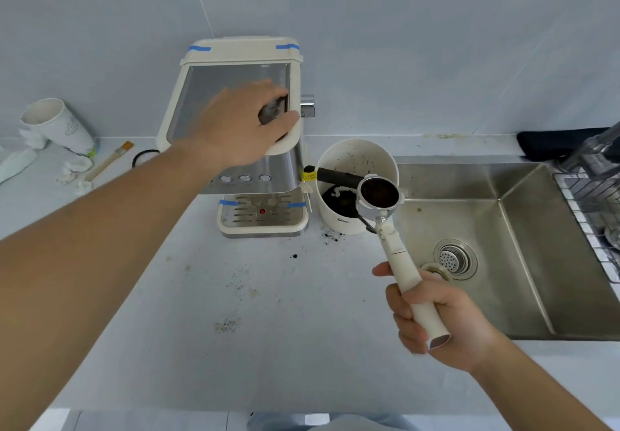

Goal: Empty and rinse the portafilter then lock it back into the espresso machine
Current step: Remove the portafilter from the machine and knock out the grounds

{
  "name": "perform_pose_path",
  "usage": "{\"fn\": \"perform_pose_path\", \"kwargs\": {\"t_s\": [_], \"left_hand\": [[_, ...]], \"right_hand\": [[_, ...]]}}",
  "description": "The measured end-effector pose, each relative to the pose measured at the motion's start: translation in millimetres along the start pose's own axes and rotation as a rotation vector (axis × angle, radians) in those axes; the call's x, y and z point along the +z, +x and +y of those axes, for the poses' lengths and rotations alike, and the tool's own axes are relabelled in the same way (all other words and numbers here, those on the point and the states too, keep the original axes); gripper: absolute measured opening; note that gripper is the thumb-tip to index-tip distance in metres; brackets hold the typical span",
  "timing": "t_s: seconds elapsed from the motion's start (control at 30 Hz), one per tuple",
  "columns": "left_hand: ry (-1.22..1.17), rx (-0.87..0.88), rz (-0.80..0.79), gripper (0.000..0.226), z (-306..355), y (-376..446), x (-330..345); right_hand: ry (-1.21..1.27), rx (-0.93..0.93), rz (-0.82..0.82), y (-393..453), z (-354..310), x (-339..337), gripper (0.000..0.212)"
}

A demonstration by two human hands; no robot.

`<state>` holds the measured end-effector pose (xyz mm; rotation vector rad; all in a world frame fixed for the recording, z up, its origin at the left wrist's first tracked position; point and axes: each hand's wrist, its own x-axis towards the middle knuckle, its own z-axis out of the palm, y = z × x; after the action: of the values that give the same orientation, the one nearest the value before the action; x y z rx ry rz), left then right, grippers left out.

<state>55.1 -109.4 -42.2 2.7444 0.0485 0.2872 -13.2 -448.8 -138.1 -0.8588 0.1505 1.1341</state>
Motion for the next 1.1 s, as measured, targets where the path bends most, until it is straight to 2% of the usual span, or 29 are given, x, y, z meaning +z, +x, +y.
{"fn": "perform_pose_path", "kwargs": {"t_s": [0.13,0.4,0.7,0.9,1.1], "left_hand": [[0.014,-0.046,0.084,0.048,1,-5,5],[0.027,-0.105,0.060,0.054,-4,-4,7],[0.034,-0.122,0.100,0.054,-2,-4,7],[0.022,-0.123,0.094,0.055,-2,-4,6],[0.033,-0.118,0.094,0.056,-2,-4,7]], "right_hand": [[0.015,0.012,0.016,-7,-17,-10,0.053],[-0.054,-0.013,0.058,10,-60,-28,0.050],[-0.311,-0.139,0.170,43,-89,-38,0.052],[-0.367,-0.152,0.217,57,-100,-39,0.018],[-0.508,-0.231,0.289,63,-105,-40,0.015]]}}
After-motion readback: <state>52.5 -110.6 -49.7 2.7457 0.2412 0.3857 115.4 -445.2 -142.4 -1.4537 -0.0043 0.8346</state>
